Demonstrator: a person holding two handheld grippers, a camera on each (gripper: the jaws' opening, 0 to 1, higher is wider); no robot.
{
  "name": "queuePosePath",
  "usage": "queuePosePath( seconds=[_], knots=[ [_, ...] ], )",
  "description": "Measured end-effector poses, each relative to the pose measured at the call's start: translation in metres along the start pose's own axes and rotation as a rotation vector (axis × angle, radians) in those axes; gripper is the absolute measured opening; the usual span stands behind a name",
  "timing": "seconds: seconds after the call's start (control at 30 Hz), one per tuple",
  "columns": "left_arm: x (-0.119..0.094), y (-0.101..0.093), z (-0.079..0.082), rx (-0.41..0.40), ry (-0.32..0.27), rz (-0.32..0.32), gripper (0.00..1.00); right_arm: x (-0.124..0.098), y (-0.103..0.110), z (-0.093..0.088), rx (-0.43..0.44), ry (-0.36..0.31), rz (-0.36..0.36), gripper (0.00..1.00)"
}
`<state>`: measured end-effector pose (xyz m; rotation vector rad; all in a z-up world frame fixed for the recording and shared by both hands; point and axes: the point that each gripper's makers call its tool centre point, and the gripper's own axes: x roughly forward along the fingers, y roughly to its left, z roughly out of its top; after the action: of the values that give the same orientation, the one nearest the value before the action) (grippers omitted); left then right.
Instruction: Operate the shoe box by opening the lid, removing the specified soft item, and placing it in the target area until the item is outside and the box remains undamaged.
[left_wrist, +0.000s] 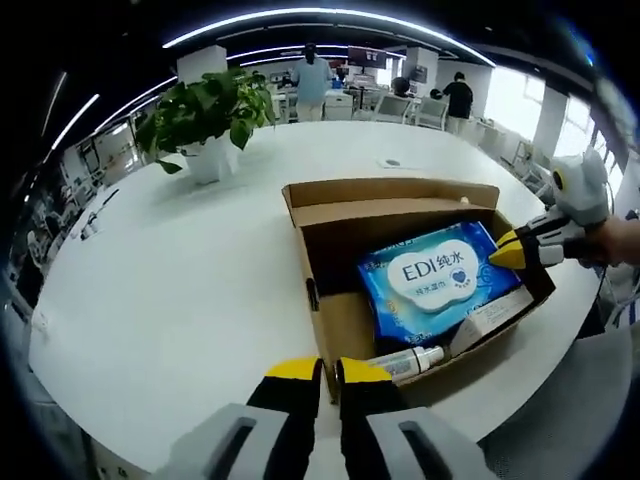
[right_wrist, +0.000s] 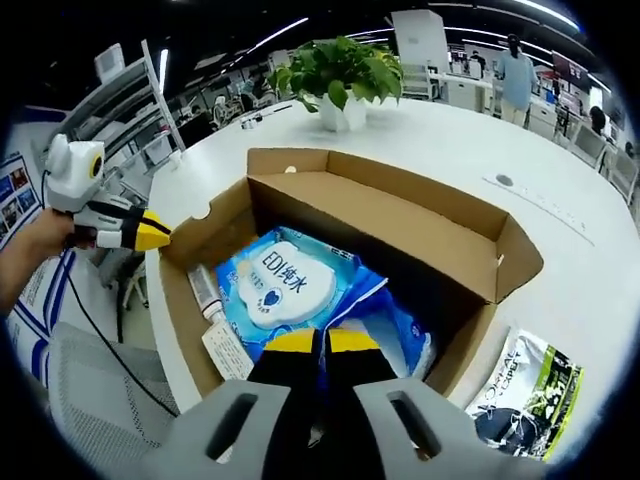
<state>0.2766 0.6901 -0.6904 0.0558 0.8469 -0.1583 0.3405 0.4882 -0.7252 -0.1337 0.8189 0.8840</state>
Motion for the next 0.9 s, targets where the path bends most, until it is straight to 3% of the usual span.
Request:
queuePosePath(
  seconds=[0.37, 0.9],
  knots=[
    [0.004, -0.013, 0.031, 0.058, -0.043, -0.015, 0.15, 0.001, -0.005, -0.007, 0.033, 0.008, 0.0, 0.0],
    [0.045, -0.043, 0.023, 0.066, 0.03, -0.134, 0.16, 0.002, -0.006, -0.01, -0.004, 0.012, -0.014, 0.0]
  ],
)
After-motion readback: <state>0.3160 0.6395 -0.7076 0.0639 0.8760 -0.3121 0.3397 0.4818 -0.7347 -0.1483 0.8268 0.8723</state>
